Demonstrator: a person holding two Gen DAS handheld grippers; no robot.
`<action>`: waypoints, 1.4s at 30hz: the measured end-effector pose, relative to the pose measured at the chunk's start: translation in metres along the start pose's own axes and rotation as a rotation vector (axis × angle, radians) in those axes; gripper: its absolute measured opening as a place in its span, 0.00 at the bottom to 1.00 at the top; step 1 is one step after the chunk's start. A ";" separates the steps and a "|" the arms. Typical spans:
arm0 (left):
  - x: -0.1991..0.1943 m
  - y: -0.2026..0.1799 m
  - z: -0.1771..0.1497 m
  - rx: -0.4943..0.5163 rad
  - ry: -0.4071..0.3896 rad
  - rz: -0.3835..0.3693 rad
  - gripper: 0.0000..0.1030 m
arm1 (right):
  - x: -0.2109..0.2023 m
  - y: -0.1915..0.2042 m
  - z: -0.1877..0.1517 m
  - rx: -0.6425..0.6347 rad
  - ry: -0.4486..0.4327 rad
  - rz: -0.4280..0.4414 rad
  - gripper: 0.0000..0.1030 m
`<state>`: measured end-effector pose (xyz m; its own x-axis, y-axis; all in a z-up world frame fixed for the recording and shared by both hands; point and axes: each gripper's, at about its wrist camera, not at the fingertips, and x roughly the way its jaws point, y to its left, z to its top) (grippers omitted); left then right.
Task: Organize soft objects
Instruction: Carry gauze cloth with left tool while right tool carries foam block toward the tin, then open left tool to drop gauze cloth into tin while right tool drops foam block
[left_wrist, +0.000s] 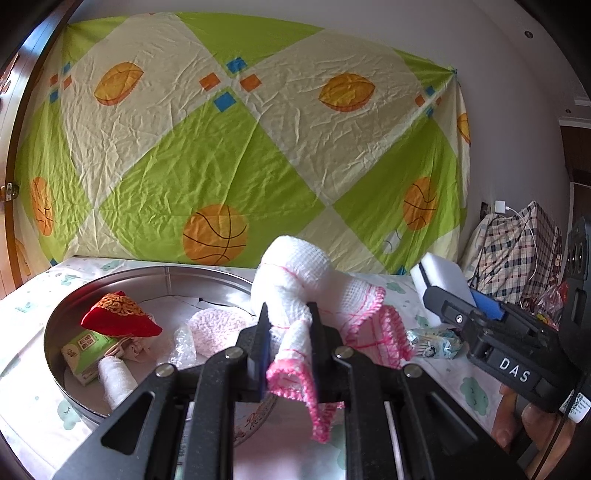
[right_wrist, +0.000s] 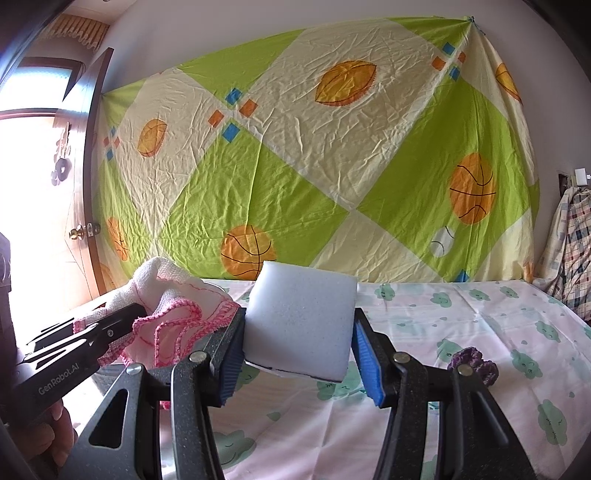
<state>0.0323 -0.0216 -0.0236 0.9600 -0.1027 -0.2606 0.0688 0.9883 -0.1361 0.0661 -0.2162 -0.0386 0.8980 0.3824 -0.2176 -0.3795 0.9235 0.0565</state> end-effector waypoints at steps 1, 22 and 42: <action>0.000 0.001 0.000 -0.002 0.001 0.000 0.14 | 0.000 0.001 0.000 -0.001 0.001 0.002 0.54; -0.016 0.034 0.012 -0.043 -0.023 0.019 0.14 | 0.016 0.030 0.015 -0.003 0.001 0.097 0.55; -0.002 0.126 0.043 -0.090 0.102 0.167 0.14 | 0.094 0.099 0.062 -0.109 0.082 0.224 0.55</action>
<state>0.0505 0.1077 0.0006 0.9233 0.0460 -0.3812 -0.1177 0.9789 -0.1669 0.1263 -0.0866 0.0072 0.7695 0.5692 -0.2897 -0.5927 0.8054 0.0083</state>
